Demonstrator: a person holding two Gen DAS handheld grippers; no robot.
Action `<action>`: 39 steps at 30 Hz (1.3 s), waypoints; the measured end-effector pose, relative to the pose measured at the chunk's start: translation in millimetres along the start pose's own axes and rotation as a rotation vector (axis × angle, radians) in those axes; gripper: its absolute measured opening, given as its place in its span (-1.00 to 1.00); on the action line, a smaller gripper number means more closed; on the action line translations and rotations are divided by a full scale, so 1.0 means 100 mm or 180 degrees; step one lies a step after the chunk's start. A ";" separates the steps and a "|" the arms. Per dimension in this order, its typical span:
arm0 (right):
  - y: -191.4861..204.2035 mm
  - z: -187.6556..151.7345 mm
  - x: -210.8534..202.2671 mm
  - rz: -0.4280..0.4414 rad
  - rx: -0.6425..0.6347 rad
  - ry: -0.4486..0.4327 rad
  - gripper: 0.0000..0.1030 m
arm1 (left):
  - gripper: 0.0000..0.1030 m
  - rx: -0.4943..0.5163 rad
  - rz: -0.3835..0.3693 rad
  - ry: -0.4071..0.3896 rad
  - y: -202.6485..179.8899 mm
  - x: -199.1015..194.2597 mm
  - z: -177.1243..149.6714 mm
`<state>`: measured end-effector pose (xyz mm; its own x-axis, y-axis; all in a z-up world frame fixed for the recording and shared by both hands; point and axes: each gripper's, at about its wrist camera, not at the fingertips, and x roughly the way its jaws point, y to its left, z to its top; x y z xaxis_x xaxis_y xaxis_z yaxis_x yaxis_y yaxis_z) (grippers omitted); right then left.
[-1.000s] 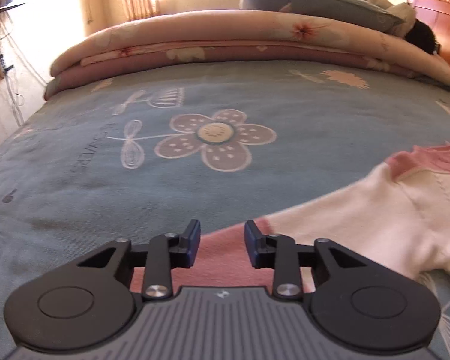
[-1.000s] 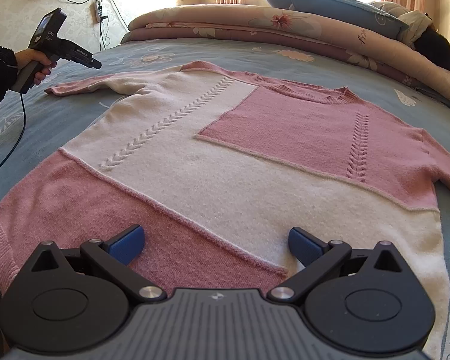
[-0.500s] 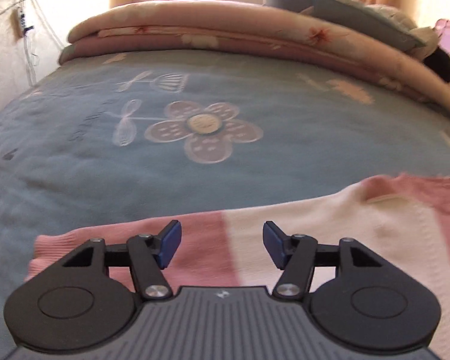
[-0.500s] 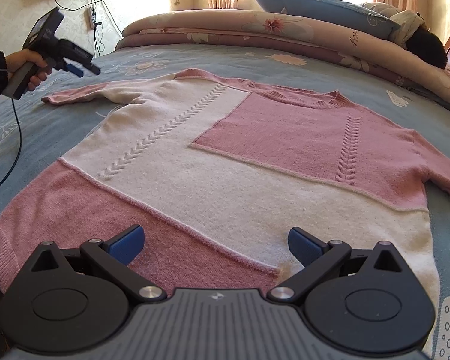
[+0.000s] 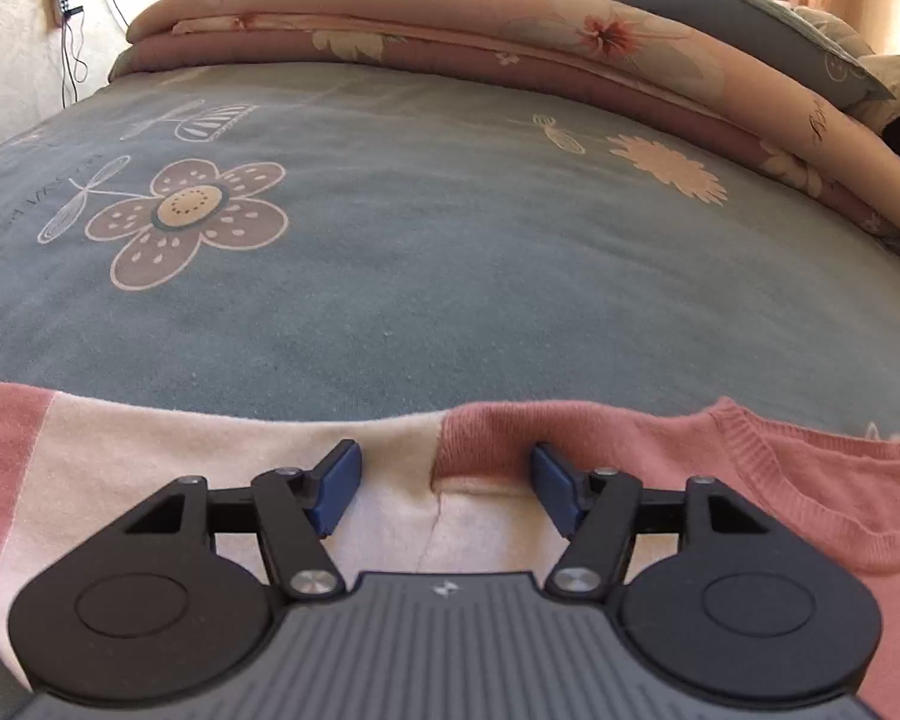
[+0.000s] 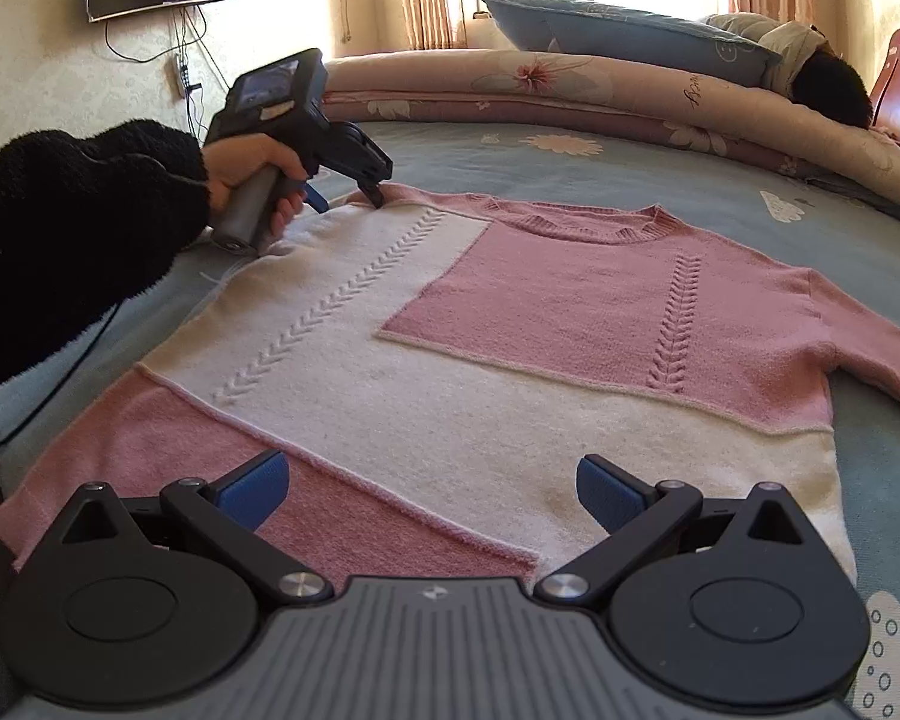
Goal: Fold clothes
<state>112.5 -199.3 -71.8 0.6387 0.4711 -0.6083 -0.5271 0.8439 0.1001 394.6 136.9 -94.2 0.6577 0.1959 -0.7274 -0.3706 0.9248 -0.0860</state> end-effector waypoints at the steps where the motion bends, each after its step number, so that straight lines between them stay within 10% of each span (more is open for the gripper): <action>1: 0.00 0.01 -0.02 0.0017 0.0016 -0.0008 1.00 | 0.31 -0.0014 0.0058 -0.0016 0.01 0.03 0.03; 8: 0.02 0.04 -0.18 -0.0038 -0.0007 -0.0157 1.00 | 0.31 -0.0260 0.0155 0.0068 0.04 -0.06 0.21; 15: 0.00 0.04 -0.21 -0.0071 0.0016 -0.0153 1.00 | 0.35 -0.0108 -0.0312 0.0135 -0.24 -0.20 0.01; 24: -0.07 0.03 -0.15 -0.0082 0.0116 -0.0082 1.00 | 0.51 0.0321 -0.0068 0.0128 -0.64 0.09 0.08; 33: -0.04 0.04 -0.26 -0.0036 0.0104 -0.0207 1.00 | 0.55 0.0456 -0.0831 0.0184 0.10 -1.03 0.05; 39: 0.03 0.03 -0.23 -0.0079 -0.0005 -0.0190 1.00 | 0.55 0.0105 -0.0959 0.0392 0.50 -0.92 -0.23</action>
<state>97.6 -206.9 -55.5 0.6839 0.4644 -0.5626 -0.5114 0.8552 0.0843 300.7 157.4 -47.7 0.6494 -0.1273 -0.7497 -0.1486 0.9456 -0.2893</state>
